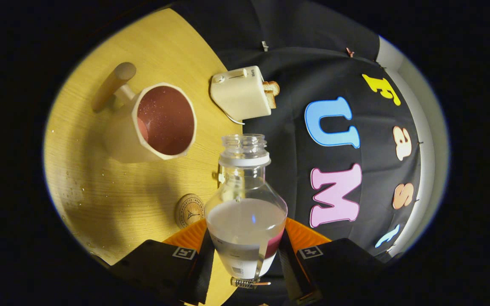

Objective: Take the bottle from table, then pour the juice into the cup, finally place the bottle on the coaster

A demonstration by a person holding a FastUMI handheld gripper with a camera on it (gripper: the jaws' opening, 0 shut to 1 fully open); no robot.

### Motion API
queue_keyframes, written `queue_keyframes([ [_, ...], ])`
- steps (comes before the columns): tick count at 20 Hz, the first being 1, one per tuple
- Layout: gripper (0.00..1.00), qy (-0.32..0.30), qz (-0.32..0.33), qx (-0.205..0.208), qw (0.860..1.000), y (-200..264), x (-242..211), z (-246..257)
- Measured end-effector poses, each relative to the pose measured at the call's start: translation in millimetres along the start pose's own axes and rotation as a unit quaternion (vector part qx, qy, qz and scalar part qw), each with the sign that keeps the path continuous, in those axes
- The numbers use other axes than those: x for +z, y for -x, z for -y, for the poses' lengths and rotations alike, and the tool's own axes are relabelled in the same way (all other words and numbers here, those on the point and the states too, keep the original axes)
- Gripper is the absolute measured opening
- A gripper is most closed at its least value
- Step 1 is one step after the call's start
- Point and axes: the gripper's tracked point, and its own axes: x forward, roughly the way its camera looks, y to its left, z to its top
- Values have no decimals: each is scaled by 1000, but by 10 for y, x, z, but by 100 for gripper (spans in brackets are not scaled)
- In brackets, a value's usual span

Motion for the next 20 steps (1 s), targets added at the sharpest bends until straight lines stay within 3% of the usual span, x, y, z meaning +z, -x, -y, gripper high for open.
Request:
queue_keyframes([
  [10, 71, 103, 22, 14, 994, -170, 136, -57],
  [20, 71, 209, 57, 20, 976, -264, 258, 13],
])
